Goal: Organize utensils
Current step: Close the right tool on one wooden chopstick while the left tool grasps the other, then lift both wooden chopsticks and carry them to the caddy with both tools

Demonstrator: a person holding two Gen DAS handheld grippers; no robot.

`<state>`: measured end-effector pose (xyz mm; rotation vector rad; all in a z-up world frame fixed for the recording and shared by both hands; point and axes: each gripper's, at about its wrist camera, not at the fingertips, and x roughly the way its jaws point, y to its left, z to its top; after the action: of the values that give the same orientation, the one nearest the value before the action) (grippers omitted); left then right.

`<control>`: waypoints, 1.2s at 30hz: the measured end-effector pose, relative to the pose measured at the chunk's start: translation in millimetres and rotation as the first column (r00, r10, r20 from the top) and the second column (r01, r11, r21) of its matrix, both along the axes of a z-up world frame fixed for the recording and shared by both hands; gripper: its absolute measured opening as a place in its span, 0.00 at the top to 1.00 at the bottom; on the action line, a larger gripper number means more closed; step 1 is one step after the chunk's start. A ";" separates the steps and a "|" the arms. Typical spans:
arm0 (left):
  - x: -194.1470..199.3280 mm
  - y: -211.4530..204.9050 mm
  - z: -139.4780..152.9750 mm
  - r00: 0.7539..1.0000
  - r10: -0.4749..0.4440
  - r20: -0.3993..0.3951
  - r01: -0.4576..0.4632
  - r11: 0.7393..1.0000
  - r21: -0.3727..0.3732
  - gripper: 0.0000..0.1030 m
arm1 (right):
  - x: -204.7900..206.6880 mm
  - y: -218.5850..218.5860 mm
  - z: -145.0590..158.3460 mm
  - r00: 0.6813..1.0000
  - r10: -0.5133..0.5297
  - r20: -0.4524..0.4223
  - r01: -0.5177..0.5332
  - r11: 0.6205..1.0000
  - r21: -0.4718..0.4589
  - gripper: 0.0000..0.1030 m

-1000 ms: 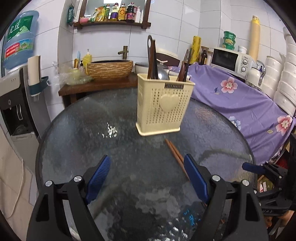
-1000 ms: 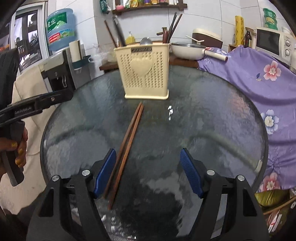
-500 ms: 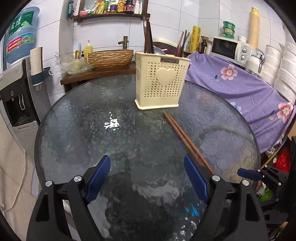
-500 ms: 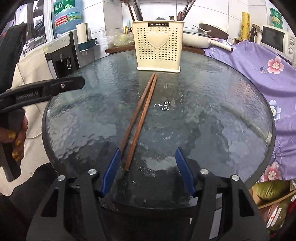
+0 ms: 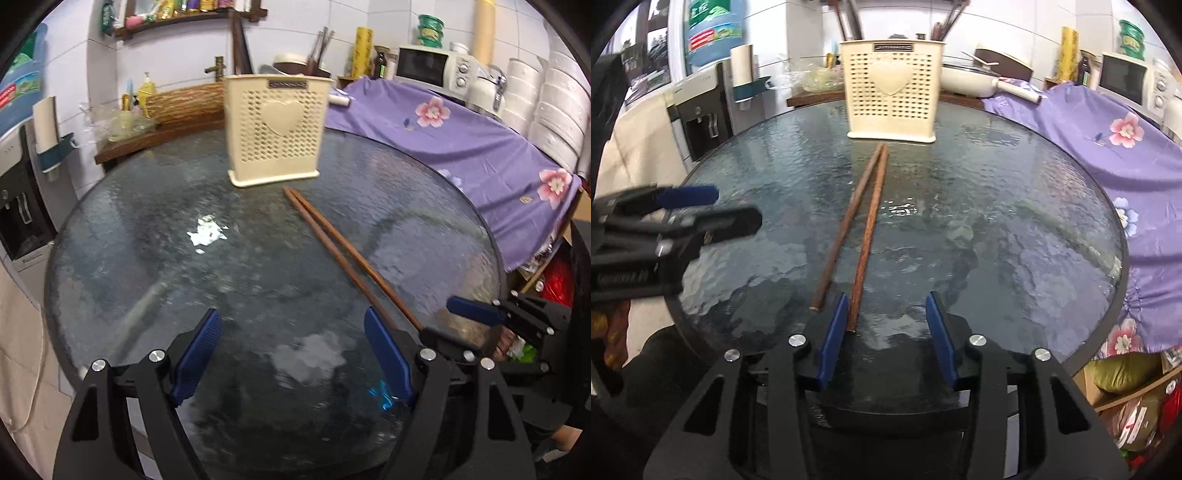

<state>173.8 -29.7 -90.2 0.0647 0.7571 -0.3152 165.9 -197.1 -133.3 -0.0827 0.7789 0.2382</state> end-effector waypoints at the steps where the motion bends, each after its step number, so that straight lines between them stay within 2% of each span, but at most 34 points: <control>1: -1.3 -4.8 -1.2 1.000 -0.014 -0.004 0.014 1.000 0.003 0.26 | 0.7 -1.2 0.3 1.000 -0.003 0.000 0.003 1.000 -0.001 0.62; 8: -5.8 -34.7 -4.1 0.995 -0.097 -0.037 0.097 0.995 -0.012 0.32 | 5.6 -20.3 0.8 0.999 -0.032 0.003 0.032 0.999 0.012 0.70; 13: -6.0 -57.2 -13.4 0.987 -0.149 -0.066 0.151 0.988 0.033 0.42 | 5.7 -29.1 -0.6 1.000 -0.013 0.012 0.013 0.999 0.036 0.74; 17: -1.3 -63.7 -22.0 0.985 -0.141 -0.099 0.146 0.988 0.047 0.44 | 5.4 -30.4 -1.5 1.000 0.016 0.023 -0.017 0.999 0.033 0.74; 21: -0.4 -64.9 -25.1 0.990 -0.120 -0.077 0.126 0.989 0.079 0.50 | 5.2 -28.1 -2.7 0.998 0.046 0.041 -0.046 0.999 0.017 0.75; 24: -0.6 -64.9 -25.9 0.992 -0.111 -0.058 0.116 0.988 0.102 0.56 | 5.3 -23.3 -3.0 0.997 0.067 0.049 -0.068 0.998 0.011 0.75; 31: -4.9 -60.5 -26.3 0.996 -0.083 -0.031 0.086 0.990 0.112 0.80 | 0.4 -14.3 -4.5 0.994 0.082 0.070 -0.082 0.997 -0.007 0.94; 34: -6.0 -55.2 -25.9 0.997 -0.065 -0.029 0.068 0.992 0.108 0.92 | -1.1 -12.7 -4.7 0.994 0.084 0.077 -0.083 0.996 -0.012 0.94; 36: -5.5 -50.1 -25.5 0.998 -0.058 -0.036 0.061 0.995 0.082 0.93 | -1.9 -14.4 -4.2 0.994 0.077 0.077 -0.077 0.997 0.000 0.94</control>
<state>168.3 -79.8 -115.6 0.1607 0.8029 -0.3423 163.9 -211.5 -137.5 -0.1183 0.6992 0.3077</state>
